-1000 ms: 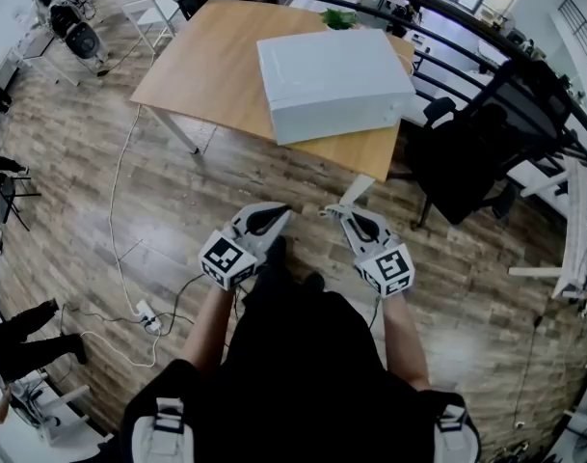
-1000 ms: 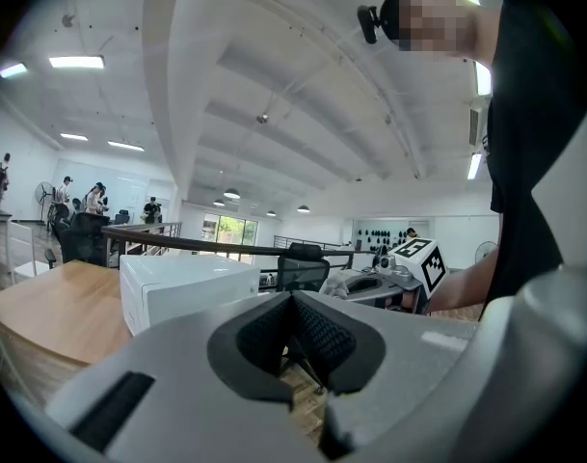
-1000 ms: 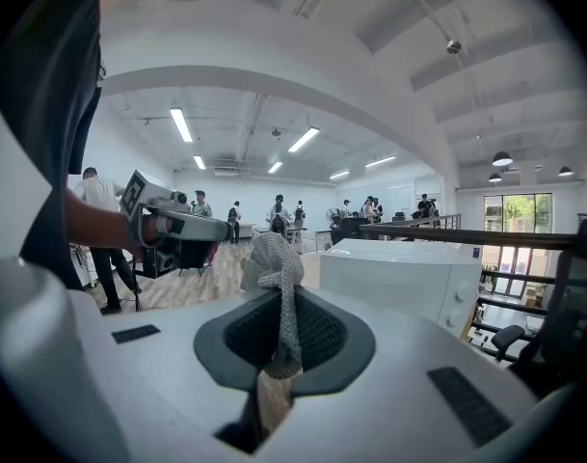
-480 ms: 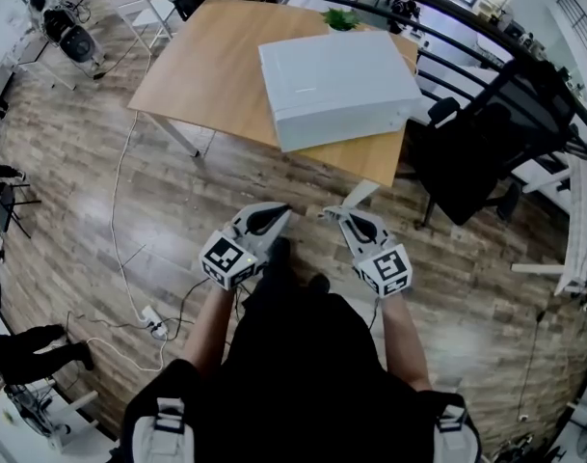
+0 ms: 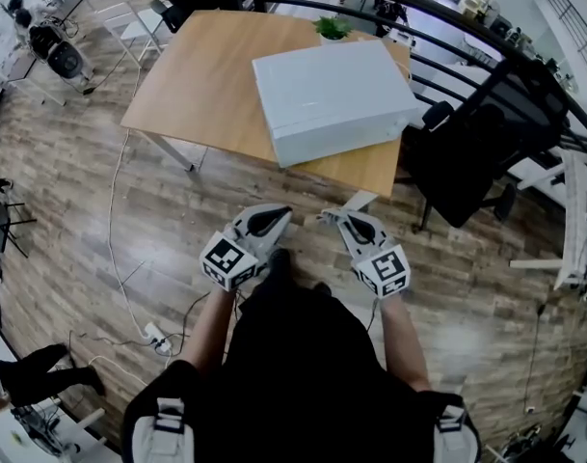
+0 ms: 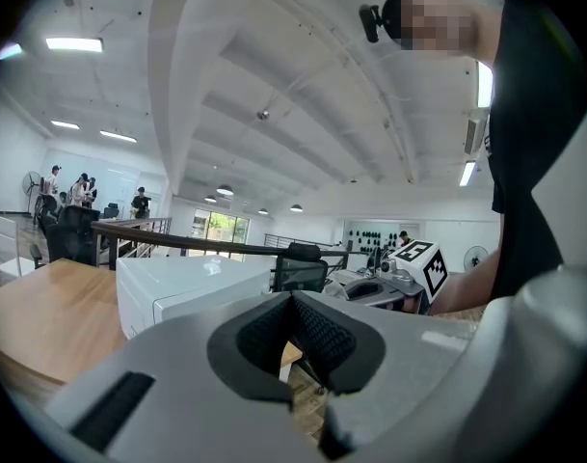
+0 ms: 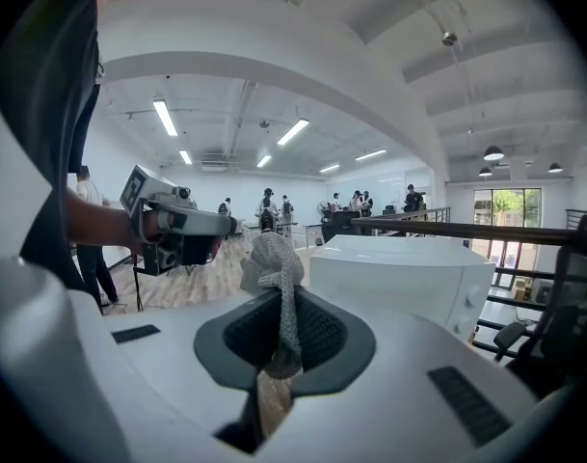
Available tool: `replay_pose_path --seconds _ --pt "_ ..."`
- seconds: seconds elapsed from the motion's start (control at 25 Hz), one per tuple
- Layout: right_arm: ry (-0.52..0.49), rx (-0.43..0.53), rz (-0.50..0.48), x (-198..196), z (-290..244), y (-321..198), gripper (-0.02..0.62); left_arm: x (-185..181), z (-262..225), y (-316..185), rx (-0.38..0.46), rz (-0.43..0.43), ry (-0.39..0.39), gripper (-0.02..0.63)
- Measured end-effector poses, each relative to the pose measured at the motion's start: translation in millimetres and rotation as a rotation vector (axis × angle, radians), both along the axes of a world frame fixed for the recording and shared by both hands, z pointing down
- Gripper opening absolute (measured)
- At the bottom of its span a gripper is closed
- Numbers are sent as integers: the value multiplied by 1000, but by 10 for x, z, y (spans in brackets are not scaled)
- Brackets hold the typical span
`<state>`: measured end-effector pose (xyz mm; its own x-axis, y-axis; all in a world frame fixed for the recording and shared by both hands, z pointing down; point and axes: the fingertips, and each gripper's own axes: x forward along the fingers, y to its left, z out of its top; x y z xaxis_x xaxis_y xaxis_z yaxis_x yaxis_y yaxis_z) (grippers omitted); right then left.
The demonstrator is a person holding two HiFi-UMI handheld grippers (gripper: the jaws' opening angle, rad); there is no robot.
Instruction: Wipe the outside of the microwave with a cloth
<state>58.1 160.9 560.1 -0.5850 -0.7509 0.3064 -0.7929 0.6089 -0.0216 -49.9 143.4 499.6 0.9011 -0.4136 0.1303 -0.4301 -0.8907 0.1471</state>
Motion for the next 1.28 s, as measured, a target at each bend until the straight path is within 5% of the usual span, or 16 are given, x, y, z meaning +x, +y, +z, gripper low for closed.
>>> replay_pose_path --seconds 1.28 --pt "19 -50 151 -652 198 -1073 18 -563 151 -1233 8 145 -3 2"
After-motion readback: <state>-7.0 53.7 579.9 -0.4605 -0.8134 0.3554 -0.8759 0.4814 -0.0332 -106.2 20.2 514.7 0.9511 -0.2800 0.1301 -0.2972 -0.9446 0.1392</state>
